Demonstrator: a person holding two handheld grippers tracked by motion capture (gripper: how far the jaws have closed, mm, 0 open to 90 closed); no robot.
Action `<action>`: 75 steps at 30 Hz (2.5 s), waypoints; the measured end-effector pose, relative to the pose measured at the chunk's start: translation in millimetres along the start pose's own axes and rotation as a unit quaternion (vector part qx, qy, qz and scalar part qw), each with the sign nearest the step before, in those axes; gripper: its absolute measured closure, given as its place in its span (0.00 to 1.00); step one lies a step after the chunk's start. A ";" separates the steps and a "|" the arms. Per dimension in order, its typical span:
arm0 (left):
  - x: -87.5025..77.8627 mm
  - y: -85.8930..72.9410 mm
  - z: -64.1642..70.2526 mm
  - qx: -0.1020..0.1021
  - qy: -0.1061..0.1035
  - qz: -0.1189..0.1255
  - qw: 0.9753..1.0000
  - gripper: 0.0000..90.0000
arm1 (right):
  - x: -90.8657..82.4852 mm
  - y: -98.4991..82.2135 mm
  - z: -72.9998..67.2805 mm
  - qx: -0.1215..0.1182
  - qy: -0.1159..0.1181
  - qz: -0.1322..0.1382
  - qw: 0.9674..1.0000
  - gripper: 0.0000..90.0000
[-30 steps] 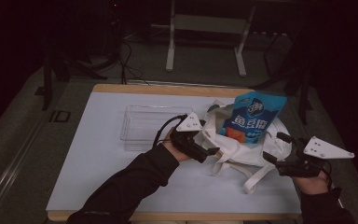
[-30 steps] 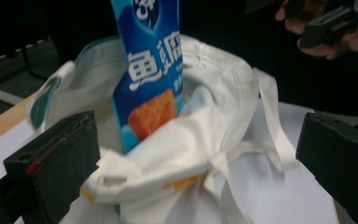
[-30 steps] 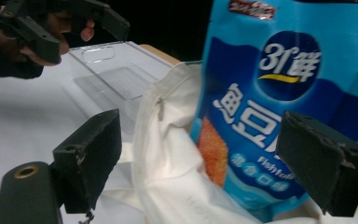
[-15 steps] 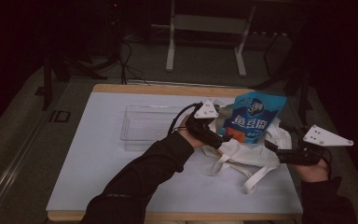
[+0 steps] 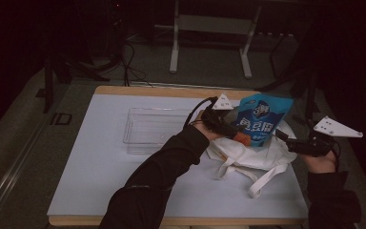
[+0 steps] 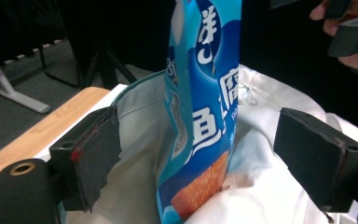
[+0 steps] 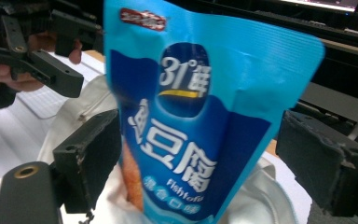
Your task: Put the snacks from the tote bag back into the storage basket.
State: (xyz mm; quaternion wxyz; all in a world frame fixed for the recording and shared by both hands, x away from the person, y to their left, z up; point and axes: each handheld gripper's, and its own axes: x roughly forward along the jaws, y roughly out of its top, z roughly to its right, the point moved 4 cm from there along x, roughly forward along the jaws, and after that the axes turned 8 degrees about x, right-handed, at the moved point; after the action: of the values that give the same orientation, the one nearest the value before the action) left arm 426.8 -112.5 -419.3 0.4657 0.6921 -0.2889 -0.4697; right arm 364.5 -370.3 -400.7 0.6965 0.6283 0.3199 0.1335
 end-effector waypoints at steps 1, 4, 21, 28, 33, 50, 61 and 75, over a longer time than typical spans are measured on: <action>2.2 -0.4 -1.5 -0.002 -0.002 -0.002 1.000 0.17 | 1.8 -0.2 2.5 0.004 0.000 0.000 1.000 0.16; 11.5 -3.3 -4.9 -0.006 0.018 -0.019 1.000 0.24 | 8.5 -2.6 10.3 0.014 -0.001 -0.011 1.000 0.16; 33.5 -7.0 -7.8 -0.030 0.021 -0.029 0.999 0.66 | 45.5 -15.4 26.3 0.053 0.011 -0.045 0.998 0.33; 37.8 -5.8 -6.6 -0.030 0.004 -0.033 0.999 0.82 | 49.9 -17.4 22.3 0.038 -0.008 -0.052 0.998 0.48; 40.6 -3.6 -3.9 -0.020 0.001 -0.034 0.999 0.91 | 50.2 -18.5 26.6 0.051 -0.004 -0.060 0.997 0.56; 43.8 -3.4 -1.0 -0.026 0.023 -0.037 0.999 1.00 | 62.5 -23.1 15.7 0.054 0.018 -0.095 0.994 0.91; 40.7 4.7 -1.4 -0.031 0.036 -0.028 0.998 1.00 | 61.4 -16.5 15.5 0.064 0.015 -0.088 0.994 0.94; 22.4 34.5 -0.2 -0.015 0.040 -0.014 0.999 1.00 | 47.2 12.1 8.3 0.053 0.014 -0.069 0.996 0.95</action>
State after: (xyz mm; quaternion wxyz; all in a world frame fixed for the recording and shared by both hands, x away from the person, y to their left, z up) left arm 437.1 -144.9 -396.2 0.4803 0.7076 -0.2531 -0.4523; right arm 408.1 -347.0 -402.2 0.6650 0.6389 0.3789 0.0773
